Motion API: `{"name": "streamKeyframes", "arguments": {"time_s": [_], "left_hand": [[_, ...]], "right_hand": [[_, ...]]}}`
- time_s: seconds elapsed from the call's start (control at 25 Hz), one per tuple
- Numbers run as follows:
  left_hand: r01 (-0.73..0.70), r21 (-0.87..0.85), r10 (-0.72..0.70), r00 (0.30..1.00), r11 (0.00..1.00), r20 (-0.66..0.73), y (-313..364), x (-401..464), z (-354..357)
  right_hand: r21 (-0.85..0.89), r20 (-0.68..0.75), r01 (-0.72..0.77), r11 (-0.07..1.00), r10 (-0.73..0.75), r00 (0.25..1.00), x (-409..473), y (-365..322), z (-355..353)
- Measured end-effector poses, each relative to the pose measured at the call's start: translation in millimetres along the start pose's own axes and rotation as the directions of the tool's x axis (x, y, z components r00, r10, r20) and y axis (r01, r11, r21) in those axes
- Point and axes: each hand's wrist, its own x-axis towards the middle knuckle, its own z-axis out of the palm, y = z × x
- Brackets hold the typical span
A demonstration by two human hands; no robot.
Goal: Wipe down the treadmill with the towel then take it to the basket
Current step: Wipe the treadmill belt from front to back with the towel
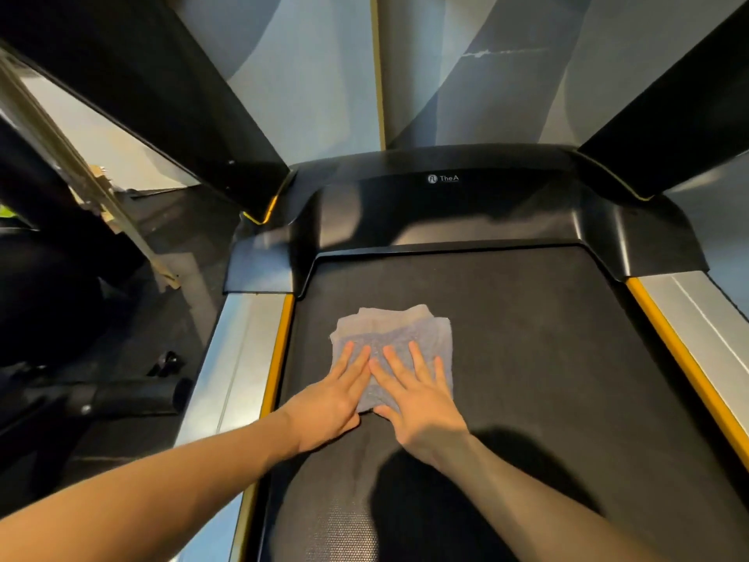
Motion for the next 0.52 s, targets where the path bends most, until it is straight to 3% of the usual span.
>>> {"name": "streamKeyframes", "arguments": {"time_s": [0.08, 0.2, 0.28, 0.4, 0.52], "left_hand": [[0.081, -0.080, -0.080, 0.997, 0.994, 0.005, -30.7, -32.3, 12.3], [0.155, -0.096, -0.155, 0.988, 0.983, 0.011, -47.2, -45.9, 25.0], [0.210, -0.118, -0.203, 0.977, 0.971, 0.067, -51.9, -33.8, 26.5], [0.285, -0.005, -0.283, 0.953, 0.958, 0.112, -69.2, 0.3, 18.7], [0.282, -0.060, -0.270, 0.950, 0.957, 0.157, -91.7, 39.1, 9.1]], "right_hand": [[-0.042, 0.059, 0.071, 0.997, -0.068, 0.996, 20.3, -36.9, 9.9], [-0.145, 0.002, 0.094, 0.985, -0.095, 0.995, 47.3, -55.2, 12.2], [-0.142, 0.027, 0.092, 0.986, -0.089, 0.996, 62.5, -53.1, 5.0], [-0.084, -0.007, 0.084, 0.993, -0.085, 0.996, 96.4, -39.0, -11.5], [-0.062, -0.003, 0.082, 0.995, -0.082, 0.997, 133.7, -18.5, -30.5]]}}
